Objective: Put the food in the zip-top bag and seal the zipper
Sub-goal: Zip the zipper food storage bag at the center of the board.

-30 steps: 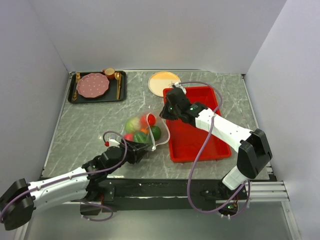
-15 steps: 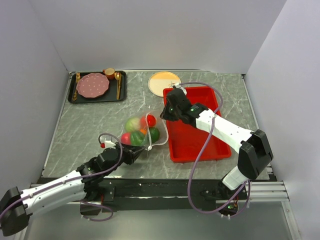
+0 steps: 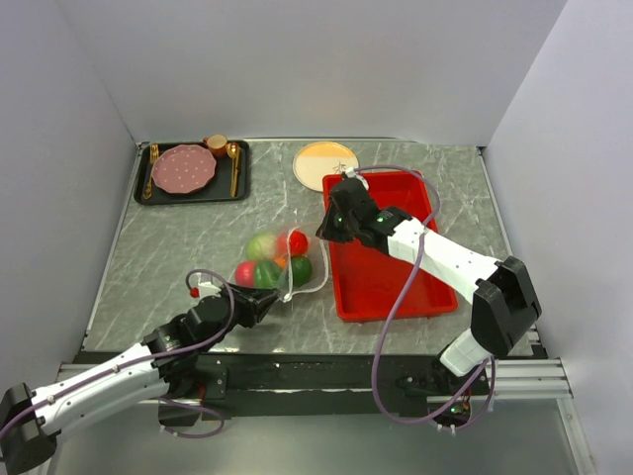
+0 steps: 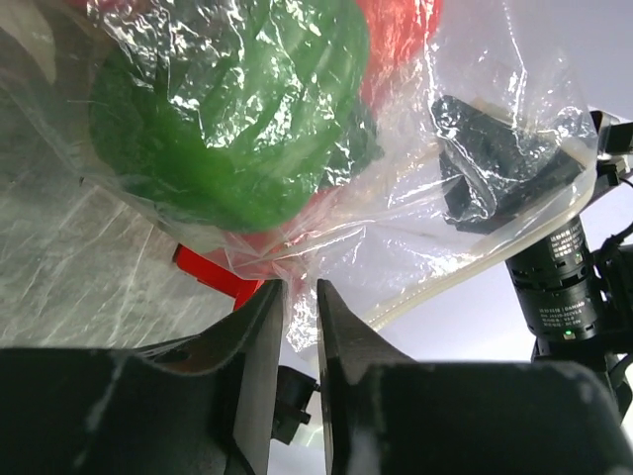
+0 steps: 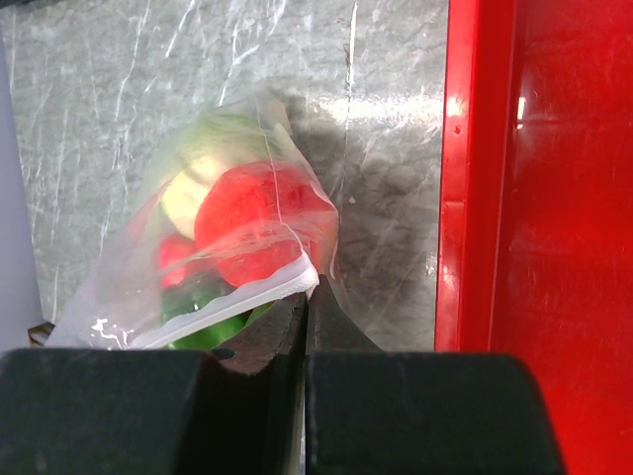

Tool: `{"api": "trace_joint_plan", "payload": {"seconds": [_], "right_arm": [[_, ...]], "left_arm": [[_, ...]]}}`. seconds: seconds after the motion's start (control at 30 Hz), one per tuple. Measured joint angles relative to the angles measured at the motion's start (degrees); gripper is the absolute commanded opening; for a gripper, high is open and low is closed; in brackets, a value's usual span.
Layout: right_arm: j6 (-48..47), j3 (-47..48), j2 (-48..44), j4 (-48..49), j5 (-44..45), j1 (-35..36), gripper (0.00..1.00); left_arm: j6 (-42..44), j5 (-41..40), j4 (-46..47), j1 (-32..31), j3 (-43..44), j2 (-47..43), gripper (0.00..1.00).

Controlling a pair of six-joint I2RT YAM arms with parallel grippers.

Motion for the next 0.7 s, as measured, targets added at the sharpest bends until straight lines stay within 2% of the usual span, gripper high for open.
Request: {"api": "trace_joint_plan", "payload": {"seconds": [0.1,0.13,0.43,0.57,0.6,0.67,0.7], "right_arm": [[0.0,0.0,0.0,0.1,-0.2,0.0,0.01],[0.0,0.0,0.0,0.2,-0.2,0.0,0.01],[0.2,-0.3,-0.4,0.4,-0.3,0.1,0.01],[0.4,-1.0,-1.0,0.5,-0.6,0.3,0.01],[0.4,-1.0,-1.0,0.5,-0.6,0.3,0.02],[0.4,-1.0,-1.0,0.5,-0.7,0.3,0.02],[0.4,-1.0,-1.0,0.5,-0.7,0.3,0.02]], "left_arm": [[0.0,0.1,1.4,0.0,0.0,2.0,0.25],[0.0,0.1,2.1,0.0,0.0,2.8,0.30],[0.0,0.4,6.8,0.0,0.0,6.5,0.38],[0.0,0.4,7.5,0.0,0.0,6.7,0.24],[0.1,0.4,7.4,0.0,0.0,6.8,0.15],[0.3,0.3,7.1,0.0,0.2,7.0,0.08],[0.5,0.3,6.9,0.0,0.3,7.1,0.01]]}}
